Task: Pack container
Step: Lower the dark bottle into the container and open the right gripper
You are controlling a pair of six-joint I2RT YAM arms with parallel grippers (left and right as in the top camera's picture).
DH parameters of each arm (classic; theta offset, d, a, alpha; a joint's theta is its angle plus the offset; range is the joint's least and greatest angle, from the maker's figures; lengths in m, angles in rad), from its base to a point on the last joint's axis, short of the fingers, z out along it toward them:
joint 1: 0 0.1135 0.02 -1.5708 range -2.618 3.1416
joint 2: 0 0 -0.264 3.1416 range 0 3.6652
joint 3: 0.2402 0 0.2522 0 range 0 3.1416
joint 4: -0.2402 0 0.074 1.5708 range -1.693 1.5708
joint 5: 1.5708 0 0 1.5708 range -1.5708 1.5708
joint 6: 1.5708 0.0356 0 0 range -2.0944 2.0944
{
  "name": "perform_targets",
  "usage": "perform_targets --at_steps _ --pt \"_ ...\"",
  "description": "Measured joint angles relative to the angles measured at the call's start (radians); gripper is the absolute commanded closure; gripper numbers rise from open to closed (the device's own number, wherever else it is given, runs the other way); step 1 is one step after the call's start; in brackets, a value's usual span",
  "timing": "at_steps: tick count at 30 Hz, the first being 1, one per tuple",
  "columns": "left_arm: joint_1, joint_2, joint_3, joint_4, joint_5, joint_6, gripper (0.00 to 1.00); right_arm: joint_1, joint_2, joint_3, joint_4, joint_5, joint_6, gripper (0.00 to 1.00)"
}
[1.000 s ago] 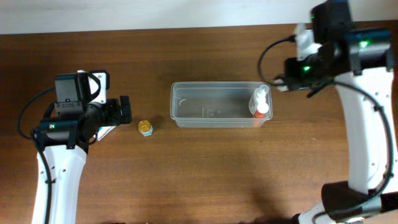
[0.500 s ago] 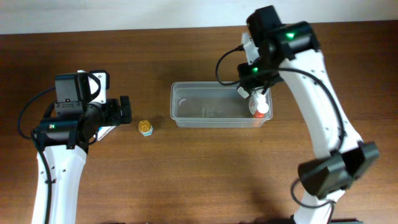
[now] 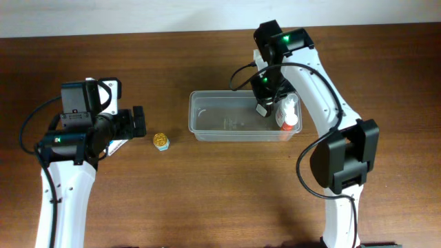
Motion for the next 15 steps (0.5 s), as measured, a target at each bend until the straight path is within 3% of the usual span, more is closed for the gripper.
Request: perform_targets --at_steps 4,6,15 --pt "0.0 0.0 0.0 0.0 0.0 0.0 0.01 0.0 0.001 0.0 0.003 0.019 0.0 0.85" --pt "0.0 0.0 0.0 0.0 0.0 0.0 0.01 0.0 0.002 0.0 0.003 0.026 0.004 0.59" --pt "0.0 0.0 0.0 0.0 0.0 0.0 0.01 0.0 0.002 0.0 0.004 0.036 -0.002 0.56"
